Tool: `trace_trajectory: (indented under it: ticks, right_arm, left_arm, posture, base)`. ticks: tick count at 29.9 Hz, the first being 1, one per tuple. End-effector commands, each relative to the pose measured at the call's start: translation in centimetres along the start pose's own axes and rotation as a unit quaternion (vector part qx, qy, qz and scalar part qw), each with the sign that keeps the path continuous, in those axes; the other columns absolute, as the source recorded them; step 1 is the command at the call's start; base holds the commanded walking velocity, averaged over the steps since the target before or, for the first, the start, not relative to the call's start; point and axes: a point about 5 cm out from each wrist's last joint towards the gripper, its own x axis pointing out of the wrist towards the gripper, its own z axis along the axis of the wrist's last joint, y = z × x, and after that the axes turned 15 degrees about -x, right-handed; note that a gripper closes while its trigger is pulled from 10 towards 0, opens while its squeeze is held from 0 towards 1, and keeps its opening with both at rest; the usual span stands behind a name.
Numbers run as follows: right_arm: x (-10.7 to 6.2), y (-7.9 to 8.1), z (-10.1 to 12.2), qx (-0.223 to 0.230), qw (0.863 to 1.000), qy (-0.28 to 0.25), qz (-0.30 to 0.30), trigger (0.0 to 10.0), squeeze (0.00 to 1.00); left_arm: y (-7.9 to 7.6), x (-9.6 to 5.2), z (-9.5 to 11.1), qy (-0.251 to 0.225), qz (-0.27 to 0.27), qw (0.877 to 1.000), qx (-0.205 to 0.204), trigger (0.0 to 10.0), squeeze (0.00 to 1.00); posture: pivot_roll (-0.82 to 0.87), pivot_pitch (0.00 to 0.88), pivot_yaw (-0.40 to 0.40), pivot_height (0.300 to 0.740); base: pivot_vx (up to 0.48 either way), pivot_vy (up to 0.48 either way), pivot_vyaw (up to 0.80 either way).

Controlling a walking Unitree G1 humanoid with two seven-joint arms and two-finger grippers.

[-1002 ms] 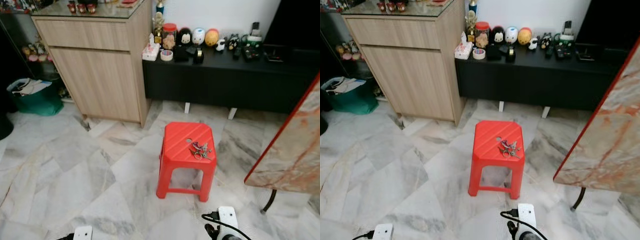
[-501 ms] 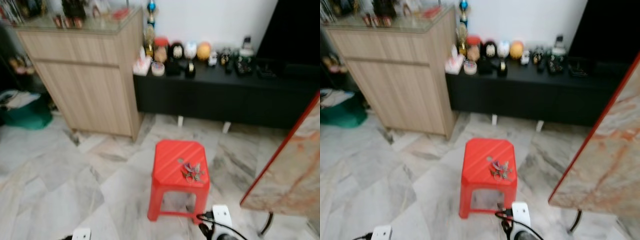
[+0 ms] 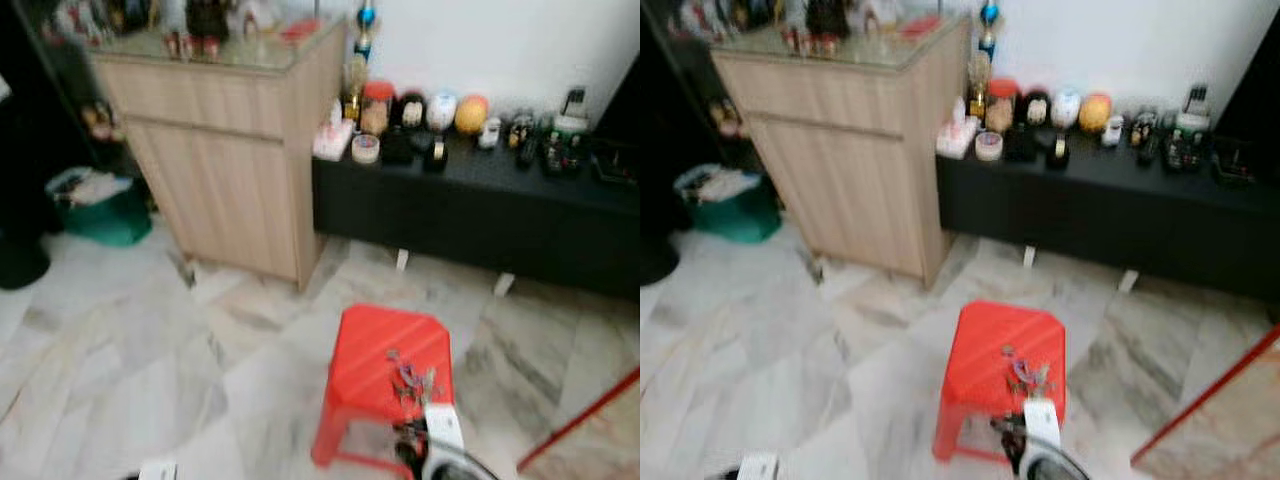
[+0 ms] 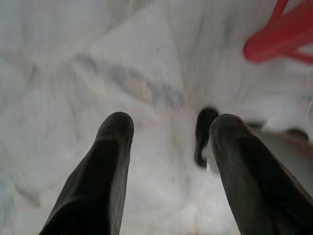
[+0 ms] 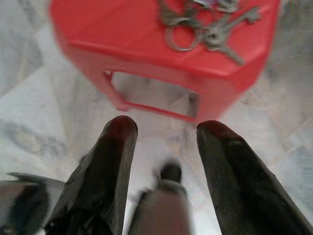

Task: Hang keys on a hook

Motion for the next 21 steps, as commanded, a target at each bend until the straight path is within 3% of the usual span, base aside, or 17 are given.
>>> trace_trajectory:
  ticks: [1, 9, 21]
  right_arm:
    - [-0.05, -0.46, -0.01, 0.004, 1.0, 0.001, -0.006, 10.0, 0.0]
    - [-0.05, -0.42, -0.01, 0.021, 1.0, -0.003, -0.01, 10.0, 0.0]
    - [-0.2, -0.79, 0.39, 0.047, 0.997, -0.045, -0.045, 10.0, 0.0]
  left_arm:
    - [0.18, -0.17, -1.25, 0.02, 0.001, 1.0, -0.001, 10.0, 0.0]
    - [0.32, -0.2, -1.22, 0.018, 0.002, 1.0, -0.001, 10.0, 0.0]
    - [-0.08, -0.19, -0.87, -0.008, -0.012, 1.0, -0.016, 10.0, 0.0]
  posture:
    - [0.09, 0.033, -0.006, 0.74]
    - [0.09, 0.036, -0.004, 0.74]
    - [0.08, 0.047, -0.002, 0.74]
  base:
    - [0.315, 0.0, 0.53]
    - [0.314, 0.0, 0.0]
    - [0.0, 0.0, 0.0]
